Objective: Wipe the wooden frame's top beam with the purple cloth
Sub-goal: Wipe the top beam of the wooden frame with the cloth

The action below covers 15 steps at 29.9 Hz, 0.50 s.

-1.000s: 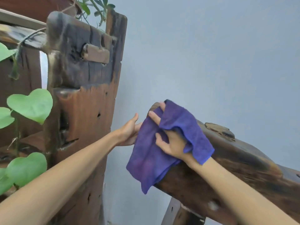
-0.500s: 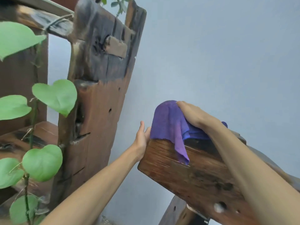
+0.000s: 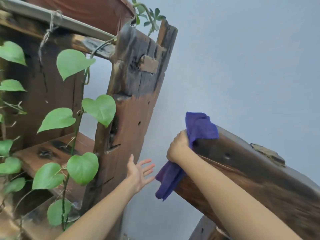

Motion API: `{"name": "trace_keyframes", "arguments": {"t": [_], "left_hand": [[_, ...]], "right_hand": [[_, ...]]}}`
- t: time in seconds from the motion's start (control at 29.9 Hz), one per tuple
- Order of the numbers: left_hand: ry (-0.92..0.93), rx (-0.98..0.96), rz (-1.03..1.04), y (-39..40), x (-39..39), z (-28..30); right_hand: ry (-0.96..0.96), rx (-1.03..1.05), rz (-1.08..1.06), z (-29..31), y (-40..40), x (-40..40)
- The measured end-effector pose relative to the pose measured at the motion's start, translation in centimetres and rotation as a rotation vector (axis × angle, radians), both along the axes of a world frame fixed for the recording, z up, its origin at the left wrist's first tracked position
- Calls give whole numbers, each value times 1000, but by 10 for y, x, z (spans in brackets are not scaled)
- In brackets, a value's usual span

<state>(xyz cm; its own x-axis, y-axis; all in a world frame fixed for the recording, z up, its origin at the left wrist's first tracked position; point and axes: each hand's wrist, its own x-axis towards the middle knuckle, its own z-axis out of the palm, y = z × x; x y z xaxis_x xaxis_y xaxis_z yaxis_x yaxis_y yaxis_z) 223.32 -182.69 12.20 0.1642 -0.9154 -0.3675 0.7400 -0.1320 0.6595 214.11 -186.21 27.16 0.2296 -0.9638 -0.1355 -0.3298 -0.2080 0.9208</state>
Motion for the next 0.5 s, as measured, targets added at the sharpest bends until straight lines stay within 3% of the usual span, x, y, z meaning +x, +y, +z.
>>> {"name": "trace_keyframes", "arguments": {"t": [0.2, 0.37, 0.5], "left_hand": [[-395, -124, -113, 18, 35, 30], [-577, -240, -168, 31, 31, 61], [-697, -364, -51, 33, 0, 81]], "right_hand": [[-192, 378, 59, -61, 32, 5], [-264, 386, 304, -84, 45, -20], [-865, 434, 596, -67, 59, -90]]}}
